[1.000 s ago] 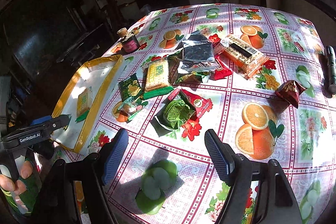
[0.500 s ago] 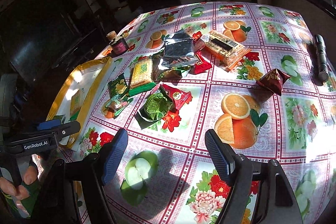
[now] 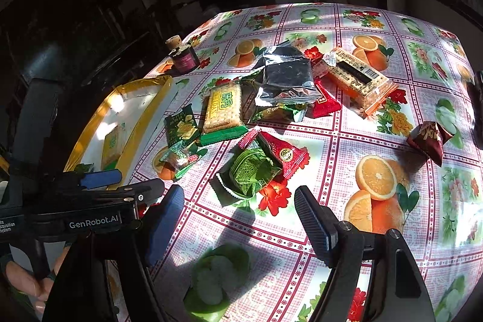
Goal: Organize snacks
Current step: 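Grasp the clear cookie bag with the left tool while the right tool grasps the green chips bag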
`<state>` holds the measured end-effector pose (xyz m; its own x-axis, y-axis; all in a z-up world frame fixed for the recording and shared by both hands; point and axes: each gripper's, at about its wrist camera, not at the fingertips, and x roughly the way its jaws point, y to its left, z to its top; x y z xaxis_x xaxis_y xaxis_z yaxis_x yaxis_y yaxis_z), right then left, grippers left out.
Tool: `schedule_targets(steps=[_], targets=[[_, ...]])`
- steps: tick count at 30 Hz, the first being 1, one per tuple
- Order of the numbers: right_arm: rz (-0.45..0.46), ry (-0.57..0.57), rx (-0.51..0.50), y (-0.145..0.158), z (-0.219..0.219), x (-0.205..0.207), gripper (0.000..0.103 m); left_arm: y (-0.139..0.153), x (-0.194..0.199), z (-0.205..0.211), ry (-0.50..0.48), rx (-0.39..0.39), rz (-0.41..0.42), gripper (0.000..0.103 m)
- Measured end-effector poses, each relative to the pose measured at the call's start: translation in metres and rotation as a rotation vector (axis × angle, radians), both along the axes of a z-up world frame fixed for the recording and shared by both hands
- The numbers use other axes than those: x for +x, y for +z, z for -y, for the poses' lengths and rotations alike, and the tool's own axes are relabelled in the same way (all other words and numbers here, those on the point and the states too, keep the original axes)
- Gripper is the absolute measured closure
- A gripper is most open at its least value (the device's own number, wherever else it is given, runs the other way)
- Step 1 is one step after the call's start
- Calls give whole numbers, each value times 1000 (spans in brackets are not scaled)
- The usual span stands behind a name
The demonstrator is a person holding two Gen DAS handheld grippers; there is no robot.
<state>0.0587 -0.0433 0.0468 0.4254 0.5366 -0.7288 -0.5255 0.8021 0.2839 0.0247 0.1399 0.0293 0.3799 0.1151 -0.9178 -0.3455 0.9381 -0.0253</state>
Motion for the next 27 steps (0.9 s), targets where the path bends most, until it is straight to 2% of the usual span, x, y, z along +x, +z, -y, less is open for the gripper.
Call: schedule_targets(steps=[7,9,13,16,18,20,22,23,24,25,27], targets=[[-21,23,-20,-10,-13,22,25,-20,26,-8,30,-26,-35,25],[-19,44,-41,-14,-22,25,25,-23,31,-7,35,-1,-35,24],[-37,60,-73,-27,-34,35,38,-24,38,-11,41,1,-29,22],[-18,69,-120,-34,-37,36,47,-24,42,-9,30,11,-19,22],[-23,69,-115,-34,-34,35,58,-25,43,-7,21,17,-10,22],[-22,61,-101,-32,-28,35,58,-25,44,-4,10,20,-4,23],[-22,55,-90,-30,-22,35,58,-24,45,-1,-8,23,9,30],[-24,53,-80,-28,-18,34,59,-23,45,1,-16,24,15,39],[-23,49,-71,-26,-14,32,59,-22,45,2,-22,26,21,54],[-22,45,-62,-25,-10,31,59,-21,44,3,-28,24,27,60],[-22,34,-43,-21,-2,27,59,-20,44,4,-38,13,30,63]])
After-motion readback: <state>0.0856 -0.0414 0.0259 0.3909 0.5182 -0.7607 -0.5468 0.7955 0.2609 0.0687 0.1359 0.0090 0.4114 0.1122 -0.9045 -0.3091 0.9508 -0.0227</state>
